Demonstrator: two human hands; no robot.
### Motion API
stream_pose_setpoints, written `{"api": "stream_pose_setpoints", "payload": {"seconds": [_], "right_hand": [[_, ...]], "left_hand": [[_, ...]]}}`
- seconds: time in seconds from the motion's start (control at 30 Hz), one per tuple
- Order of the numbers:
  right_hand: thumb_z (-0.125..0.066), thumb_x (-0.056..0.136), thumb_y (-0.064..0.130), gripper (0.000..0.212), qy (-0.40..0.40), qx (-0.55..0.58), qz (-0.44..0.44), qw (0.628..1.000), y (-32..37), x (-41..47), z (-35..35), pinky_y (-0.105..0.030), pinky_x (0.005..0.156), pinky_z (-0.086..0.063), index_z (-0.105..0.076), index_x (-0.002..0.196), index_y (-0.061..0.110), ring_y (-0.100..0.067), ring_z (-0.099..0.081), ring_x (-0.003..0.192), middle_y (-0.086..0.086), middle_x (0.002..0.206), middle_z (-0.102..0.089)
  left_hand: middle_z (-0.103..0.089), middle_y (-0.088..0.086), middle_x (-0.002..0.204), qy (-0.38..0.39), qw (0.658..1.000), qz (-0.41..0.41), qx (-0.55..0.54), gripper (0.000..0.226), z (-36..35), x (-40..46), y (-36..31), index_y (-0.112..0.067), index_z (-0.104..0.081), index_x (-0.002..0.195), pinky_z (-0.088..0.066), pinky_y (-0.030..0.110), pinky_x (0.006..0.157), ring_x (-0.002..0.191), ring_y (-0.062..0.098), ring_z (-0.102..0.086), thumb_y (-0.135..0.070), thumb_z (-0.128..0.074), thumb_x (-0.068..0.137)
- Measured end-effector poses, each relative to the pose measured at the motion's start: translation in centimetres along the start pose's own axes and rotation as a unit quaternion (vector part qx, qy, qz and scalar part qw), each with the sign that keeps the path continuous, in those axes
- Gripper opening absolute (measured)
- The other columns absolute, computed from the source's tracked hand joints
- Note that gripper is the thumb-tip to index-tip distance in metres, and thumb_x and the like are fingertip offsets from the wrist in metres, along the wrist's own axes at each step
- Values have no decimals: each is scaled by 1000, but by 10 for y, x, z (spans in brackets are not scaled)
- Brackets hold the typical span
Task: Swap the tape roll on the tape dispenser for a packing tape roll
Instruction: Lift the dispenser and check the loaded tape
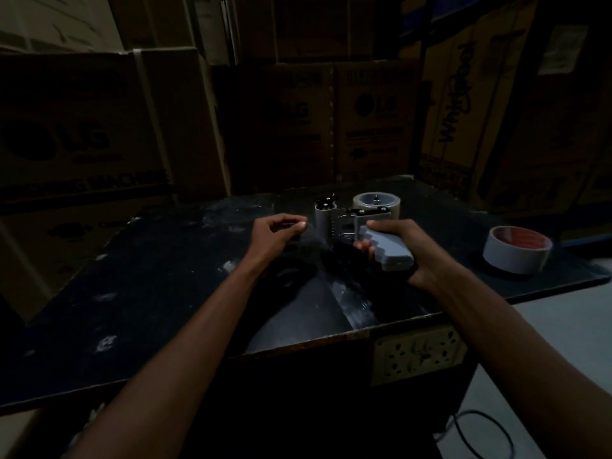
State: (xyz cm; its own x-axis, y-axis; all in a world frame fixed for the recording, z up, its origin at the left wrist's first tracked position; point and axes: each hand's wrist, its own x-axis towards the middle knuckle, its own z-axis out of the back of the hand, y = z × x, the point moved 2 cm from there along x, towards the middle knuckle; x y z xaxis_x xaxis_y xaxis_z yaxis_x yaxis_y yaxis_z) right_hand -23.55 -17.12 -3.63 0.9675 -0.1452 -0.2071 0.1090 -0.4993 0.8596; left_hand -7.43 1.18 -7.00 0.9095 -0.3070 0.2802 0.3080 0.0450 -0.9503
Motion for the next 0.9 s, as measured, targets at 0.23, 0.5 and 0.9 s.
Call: {"api": "stream_pose_setpoints", "payload": {"seconds": [0.23,0.5,0.9], "right_hand": [[-63,92,16,31,6,-4,0,1000,-3,0,-4,-17,48,-54,-55,119,1,-13,-63,56,-14,83,-67],[-64,91,18,34,9,-20,0,1000,-5,-1,-7,-19,49,-54,-56,121,3,-13,-64,55,-14,81,-68],[-59,94,18,19,9,9,-7,1000,-6,-1,-12,-18,46,-53,-59,108,4,-12,-60,54,-9,73,-65]], "left_hand": [[-71,1,93,-76,993,-62,65,20,-14,-1,-6,-9,-73,102,-60,28,74,86,11,-68,-10,-74,82],[-74,8,102,-88,989,-87,79,24,-17,-4,-5,-10,-72,107,-62,40,77,91,19,-72,-7,-72,83],[-68,5,100,29,998,-15,51,44,-33,-7,-8,-7,-66,122,-54,31,79,95,22,-63,9,-50,85]]}}
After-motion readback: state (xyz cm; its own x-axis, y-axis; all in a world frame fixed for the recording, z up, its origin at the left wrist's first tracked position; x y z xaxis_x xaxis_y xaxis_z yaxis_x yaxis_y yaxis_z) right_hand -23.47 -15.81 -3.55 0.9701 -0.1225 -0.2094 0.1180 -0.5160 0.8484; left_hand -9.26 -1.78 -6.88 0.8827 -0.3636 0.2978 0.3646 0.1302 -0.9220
